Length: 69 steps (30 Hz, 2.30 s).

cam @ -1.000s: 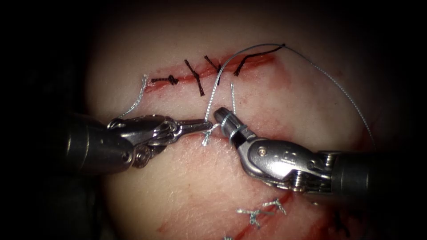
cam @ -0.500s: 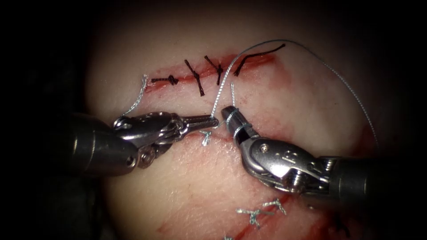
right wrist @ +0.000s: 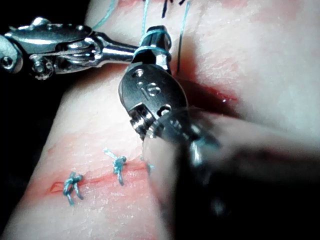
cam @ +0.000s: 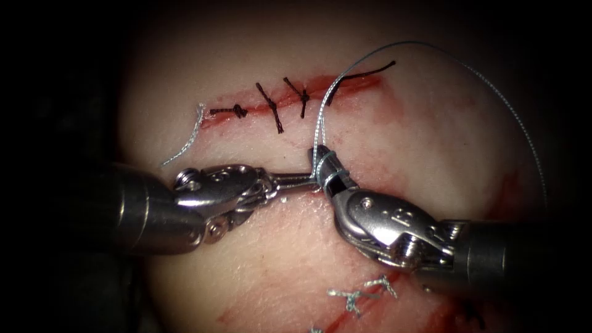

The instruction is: Wound Closure

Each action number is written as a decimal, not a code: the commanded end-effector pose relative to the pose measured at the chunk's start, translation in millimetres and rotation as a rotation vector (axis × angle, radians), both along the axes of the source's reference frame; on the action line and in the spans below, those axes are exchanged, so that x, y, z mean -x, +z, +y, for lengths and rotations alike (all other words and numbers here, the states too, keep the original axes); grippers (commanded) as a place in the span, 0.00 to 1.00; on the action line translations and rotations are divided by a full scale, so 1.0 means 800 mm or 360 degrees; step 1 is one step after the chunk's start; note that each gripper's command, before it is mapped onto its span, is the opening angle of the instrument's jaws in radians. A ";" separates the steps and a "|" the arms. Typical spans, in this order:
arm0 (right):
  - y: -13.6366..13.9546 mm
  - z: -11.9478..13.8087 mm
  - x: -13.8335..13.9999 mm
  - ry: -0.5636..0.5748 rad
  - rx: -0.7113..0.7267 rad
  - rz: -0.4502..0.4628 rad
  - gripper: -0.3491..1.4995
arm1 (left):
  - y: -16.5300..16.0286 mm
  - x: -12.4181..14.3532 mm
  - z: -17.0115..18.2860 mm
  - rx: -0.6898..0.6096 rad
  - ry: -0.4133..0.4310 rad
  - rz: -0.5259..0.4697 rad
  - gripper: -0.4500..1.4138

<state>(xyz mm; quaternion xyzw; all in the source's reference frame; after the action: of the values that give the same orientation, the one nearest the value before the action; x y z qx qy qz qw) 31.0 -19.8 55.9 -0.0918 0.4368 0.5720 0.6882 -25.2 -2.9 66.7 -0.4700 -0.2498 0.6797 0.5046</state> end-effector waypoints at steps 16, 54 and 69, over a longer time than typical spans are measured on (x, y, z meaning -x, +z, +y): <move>0.0010 -0.0001 0.0009 0.0001 -0.0132 -0.0097 0.00 | 0.0001 0.0004 0.0005 0.0058 0.0066 0.0062 0.00; 0.0022 0.0003 0.0006 -0.0014 -0.0215 -0.0029 0.04 | 0.0009 0.0020 0.0003 0.0057 0.0093 0.0129 0.00; 0.0029 0.0006 0.0008 -0.0007 -0.0256 -0.0050 0.42 | 0.0015 0.0020 0.0000 0.0019 0.0109 0.0168 0.00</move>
<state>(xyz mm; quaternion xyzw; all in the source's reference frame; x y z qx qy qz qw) 29.5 -19.3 58.0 -0.0439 0.3779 0.6037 0.7006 -26.3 -2.7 67.4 -0.4271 -0.2344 0.7224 0.4908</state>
